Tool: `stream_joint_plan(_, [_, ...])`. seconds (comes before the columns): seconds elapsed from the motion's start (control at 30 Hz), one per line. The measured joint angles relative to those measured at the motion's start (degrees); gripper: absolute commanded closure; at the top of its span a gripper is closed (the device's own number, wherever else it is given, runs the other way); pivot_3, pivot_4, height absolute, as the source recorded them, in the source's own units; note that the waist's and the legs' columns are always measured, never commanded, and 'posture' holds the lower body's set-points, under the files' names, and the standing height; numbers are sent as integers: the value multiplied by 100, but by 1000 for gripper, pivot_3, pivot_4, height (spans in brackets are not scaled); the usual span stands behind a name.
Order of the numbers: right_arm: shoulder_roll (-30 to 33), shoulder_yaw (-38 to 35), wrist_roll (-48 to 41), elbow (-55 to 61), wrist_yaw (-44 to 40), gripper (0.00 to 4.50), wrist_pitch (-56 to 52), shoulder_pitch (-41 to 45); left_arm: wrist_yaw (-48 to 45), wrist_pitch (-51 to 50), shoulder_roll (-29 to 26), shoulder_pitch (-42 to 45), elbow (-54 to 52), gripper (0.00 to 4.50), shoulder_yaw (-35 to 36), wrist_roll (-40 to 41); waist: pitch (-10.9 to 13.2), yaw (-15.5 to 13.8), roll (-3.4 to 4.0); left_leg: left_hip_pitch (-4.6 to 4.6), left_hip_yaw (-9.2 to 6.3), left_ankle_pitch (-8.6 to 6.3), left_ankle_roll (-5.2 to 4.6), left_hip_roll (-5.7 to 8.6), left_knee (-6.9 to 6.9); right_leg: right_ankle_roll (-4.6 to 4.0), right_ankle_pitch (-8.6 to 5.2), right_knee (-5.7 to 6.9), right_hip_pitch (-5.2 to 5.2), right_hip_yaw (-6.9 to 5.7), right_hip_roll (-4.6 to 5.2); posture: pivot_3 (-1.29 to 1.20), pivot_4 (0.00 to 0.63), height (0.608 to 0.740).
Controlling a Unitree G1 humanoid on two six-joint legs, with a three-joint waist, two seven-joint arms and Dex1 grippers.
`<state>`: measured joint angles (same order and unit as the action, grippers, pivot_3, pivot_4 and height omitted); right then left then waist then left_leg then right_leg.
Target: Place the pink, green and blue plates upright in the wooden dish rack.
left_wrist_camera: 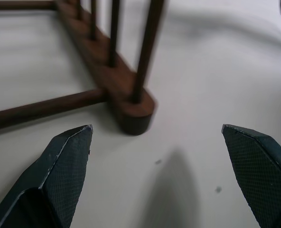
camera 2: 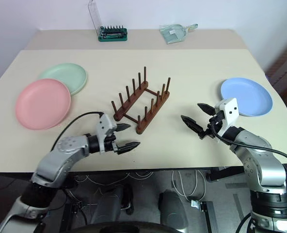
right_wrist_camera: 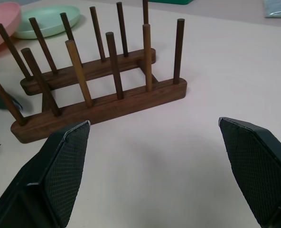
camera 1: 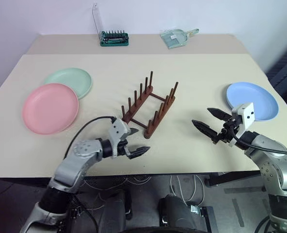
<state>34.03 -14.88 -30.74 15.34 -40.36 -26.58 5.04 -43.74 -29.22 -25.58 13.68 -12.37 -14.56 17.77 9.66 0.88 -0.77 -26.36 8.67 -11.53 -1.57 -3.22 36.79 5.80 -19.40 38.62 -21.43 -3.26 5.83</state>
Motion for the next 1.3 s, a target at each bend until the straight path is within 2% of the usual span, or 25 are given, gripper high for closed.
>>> stream_joint_plan(0.23, [-38,20,-90,108,27,67,-11,-125,1057,-49,952,481,530,0,-302,-782,-10,-27,16,3,-6,-16,-27,22,17,28,14,-25,31,-1,8,0,150,732])
stream_joint_plan(0.37, [-40,52,-85,-19,-25,67,77,-30,1471,-86,1097,478,545,0,-308,-1008,-14,14,22,10,-9,-19,-33,20,18,29,17,-28,38,0,9,0,150,732])
stream_joint_plan(0.4, [-42,67,-83,-85,-54,0,106,10,1563,-94,1112,469,541,516,-308,-1061,-16,21,26,13,-11,-20,-33,17,16,29,17,-28,39,0,8,0,150,732])
stream_joint_plan(0.43, [-44,85,-79,-129,-69,0,126,42,1625,-101,1112,469,542,784,-301,-1100,-18,27,28,14,-12,-20,-33,16,15,27,18,-27,39,0,7,0,150,732])
stream_joint_plan(0.47, [-67,128,-69,-224,-107,0,174,116,1702,-122,1110,470,550,1235,-254,-1127,-20,41,32,15,-11,-20,-32,15,14,27,18,-28,39,1,7,0,150,732])
stream_joint_plan(0.5, [-108,170,-44,-297,-139,0,210,181,1766,-126,1097,471,557,1708,-215,-1151,-21,48,34,15,-11,-19,-31,15,14,27,18,-28,39,1,7,0,150,732])
stream_joint_plan(0.53, [-143,215,-27,-351,-161,0,234,230,1810,-125,1093,470,564,2365,-182,-1163,-21,48,34,15,-11,-19,-31,15,14,27,18,-28,39,1,7,0,150,732])
stream_joint_plan(0.63, [-212,400,20,-479,-227,0,334,353,1898,-44,1081,471,640,3663,-41,-1209,-22,33,35,15,-11,-17,-27,17,15,27,18,-28,39,0,8,0,150,732])
stream_joint_plan(0.67, [-226,447,26,-536,-259,0,367,408,1900,11,1059,474,680,3788,-20,-1226,-22,31,36,15,-11,-17,-27,17,15,27,18,-29,41,0,8,0,150,732])
stream_joint_plan(0.93, [-281,526,126,-838,-342,0,589,529,1788,493,932,559,1036,3787,34,-1261,-26,32,41,18,-11,-17,-27,16,14,27,18,-30,43,-1,8,0,150,732])
stream_joint_plan(1.1, [-311,523,149,-839,-344,0,700,497,846,1270,381,798,1610,3787,131,-1110,-26,35,41,17,-10,-16,-24,16,9,26,18,-32,39,-1,8,0,150,732])
stream_joint_plan(1.3, [-303,425,175,-812,-320,0,736,238,-828,1953,-180,1202,2431,3787,244,-725,-25,-12,41,3,-10,-16,-25,22,9,26,18,-41,32,-6,13,0,150,732])
